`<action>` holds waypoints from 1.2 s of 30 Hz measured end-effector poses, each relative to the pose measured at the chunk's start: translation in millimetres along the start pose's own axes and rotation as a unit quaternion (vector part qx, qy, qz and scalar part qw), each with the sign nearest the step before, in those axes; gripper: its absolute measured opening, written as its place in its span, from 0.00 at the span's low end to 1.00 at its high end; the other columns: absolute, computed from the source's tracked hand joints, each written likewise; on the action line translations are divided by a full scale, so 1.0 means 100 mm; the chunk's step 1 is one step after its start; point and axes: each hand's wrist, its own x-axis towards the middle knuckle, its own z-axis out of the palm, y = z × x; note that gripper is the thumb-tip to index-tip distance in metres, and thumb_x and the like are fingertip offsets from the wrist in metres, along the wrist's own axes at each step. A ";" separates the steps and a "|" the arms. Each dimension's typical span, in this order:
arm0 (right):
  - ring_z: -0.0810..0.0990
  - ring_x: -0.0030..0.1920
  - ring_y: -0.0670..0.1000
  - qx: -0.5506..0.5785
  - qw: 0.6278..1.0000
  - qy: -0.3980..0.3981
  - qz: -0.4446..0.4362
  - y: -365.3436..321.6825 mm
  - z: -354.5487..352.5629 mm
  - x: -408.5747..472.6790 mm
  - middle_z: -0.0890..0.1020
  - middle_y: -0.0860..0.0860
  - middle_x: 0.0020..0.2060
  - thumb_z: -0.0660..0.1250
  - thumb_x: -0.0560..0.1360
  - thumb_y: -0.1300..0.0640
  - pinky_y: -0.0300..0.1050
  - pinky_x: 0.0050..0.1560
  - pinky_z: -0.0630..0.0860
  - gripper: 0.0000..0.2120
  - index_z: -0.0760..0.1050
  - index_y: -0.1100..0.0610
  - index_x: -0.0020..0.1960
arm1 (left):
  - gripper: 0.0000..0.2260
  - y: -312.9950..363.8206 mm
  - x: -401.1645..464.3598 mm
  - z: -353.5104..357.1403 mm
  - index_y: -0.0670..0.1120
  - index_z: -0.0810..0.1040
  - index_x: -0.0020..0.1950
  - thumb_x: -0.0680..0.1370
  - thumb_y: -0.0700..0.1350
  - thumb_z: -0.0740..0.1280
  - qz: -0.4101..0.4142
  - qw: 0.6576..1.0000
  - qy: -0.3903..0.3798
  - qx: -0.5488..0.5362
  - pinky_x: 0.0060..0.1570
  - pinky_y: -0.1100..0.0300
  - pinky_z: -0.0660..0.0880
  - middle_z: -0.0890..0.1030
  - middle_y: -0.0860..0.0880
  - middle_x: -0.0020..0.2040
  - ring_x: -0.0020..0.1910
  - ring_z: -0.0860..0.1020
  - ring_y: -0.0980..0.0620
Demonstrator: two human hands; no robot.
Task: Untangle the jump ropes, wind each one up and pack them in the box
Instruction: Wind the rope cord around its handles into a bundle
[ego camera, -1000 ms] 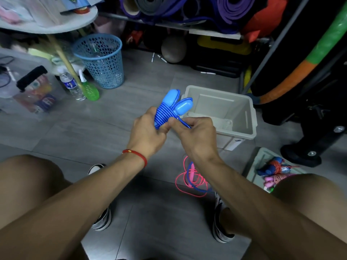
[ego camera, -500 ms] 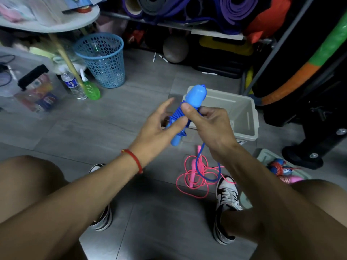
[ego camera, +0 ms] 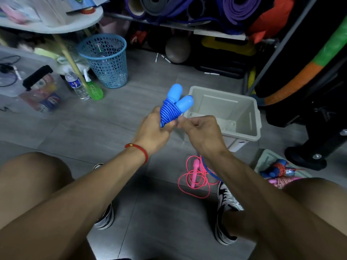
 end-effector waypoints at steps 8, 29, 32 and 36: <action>0.61 0.27 0.48 -0.069 0.997 0.016 -0.032 -0.08 0.05 -0.09 0.65 0.51 0.23 0.72 0.71 0.50 0.43 0.28 0.61 0.19 0.75 0.65 0.34 | 0.21 -0.15 -0.06 0.17 0.41 0.69 0.66 0.75 0.44 0.67 0.116 0.991 0.004 0.065 0.47 0.47 0.75 0.77 0.40 0.55 0.52 0.77 0.38; 0.64 0.32 0.45 0.024 0.990 -0.041 -0.135 -0.03 -0.19 0.12 0.68 0.48 0.28 0.70 0.78 0.47 0.43 0.34 0.63 0.19 0.82 0.63 0.39 | 0.16 0.09 -0.10 -0.17 0.40 0.76 0.56 0.78 0.52 0.62 -0.081 0.891 -0.170 -0.413 0.37 0.55 0.75 0.79 0.43 0.42 0.34 0.73 0.52; 0.64 0.27 0.45 -0.019 0.997 0.031 -0.064 0.00 -0.06 0.07 0.70 0.49 0.23 0.72 0.75 0.41 0.42 0.29 0.63 0.21 0.84 0.59 0.39 | 0.22 0.02 -0.07 -0.06 0.44 0.77 0.54 0.74 0.61 0.62 -0.024 0.980 -0.053 -0.189 0.38 0.51 0.76 0.82 0.48 0.41 0.31 0.74 0.52; 0.68 0.26 0.47 -0.035 0.999 0.026 0.011 -0.08 0.03 0.03 0.75 0.55 0.24 0.69 0.77 0.46 0.43 0.30 0.68 0.19 0.83 0.61 0.41 | 0.14 -0.02 -0.08 0.03 0.46 0.75 0.61 0.80 0.52 0.63 0.033 0.997 0.030 -0.058 0.46 0.52 0.76 0.83 0.47 0.47 0.46 0.80 0.46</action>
